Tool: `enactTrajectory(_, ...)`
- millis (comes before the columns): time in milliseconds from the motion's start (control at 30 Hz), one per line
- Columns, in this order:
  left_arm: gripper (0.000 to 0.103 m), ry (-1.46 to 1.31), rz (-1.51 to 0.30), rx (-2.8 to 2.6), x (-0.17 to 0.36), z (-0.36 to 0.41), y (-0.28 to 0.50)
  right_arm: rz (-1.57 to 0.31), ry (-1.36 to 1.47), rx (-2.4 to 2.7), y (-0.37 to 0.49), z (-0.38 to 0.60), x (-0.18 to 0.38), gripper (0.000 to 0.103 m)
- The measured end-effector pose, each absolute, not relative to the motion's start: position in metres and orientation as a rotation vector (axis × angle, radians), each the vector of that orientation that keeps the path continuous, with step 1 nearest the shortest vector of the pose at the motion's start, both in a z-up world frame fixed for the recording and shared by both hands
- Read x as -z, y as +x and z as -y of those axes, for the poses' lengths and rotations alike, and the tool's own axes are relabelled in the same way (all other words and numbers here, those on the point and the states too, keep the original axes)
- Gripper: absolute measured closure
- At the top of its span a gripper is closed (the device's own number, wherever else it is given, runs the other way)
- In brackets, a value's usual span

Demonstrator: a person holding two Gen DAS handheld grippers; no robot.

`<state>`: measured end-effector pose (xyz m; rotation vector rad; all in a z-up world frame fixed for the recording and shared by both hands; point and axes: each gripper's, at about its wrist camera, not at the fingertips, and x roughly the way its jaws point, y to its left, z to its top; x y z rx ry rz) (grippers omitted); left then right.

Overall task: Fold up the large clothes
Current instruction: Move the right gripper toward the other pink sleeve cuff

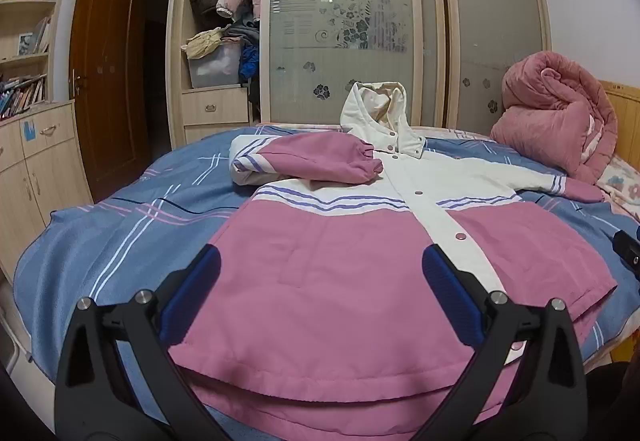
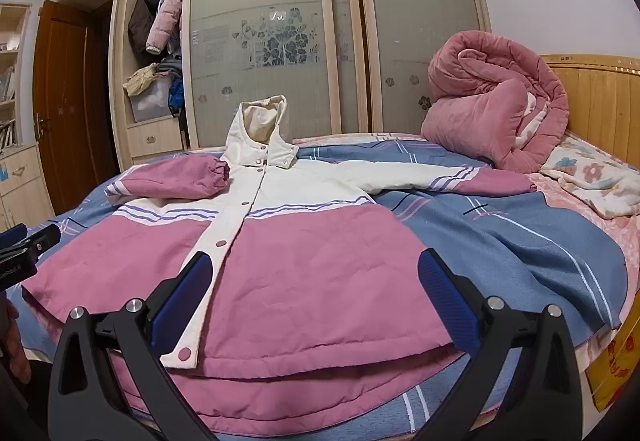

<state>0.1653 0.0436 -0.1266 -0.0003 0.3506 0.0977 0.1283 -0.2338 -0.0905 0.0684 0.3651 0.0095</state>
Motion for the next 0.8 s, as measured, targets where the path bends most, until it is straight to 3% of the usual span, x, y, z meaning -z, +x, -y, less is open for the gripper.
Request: enactTrajectory(800, 0.002, 0.05, -0.306, -0.01, 0.124, -0.038, 0.157, -0.376, 0.009, -0.046, 0.134, 0.217, 0.092, 0.001)
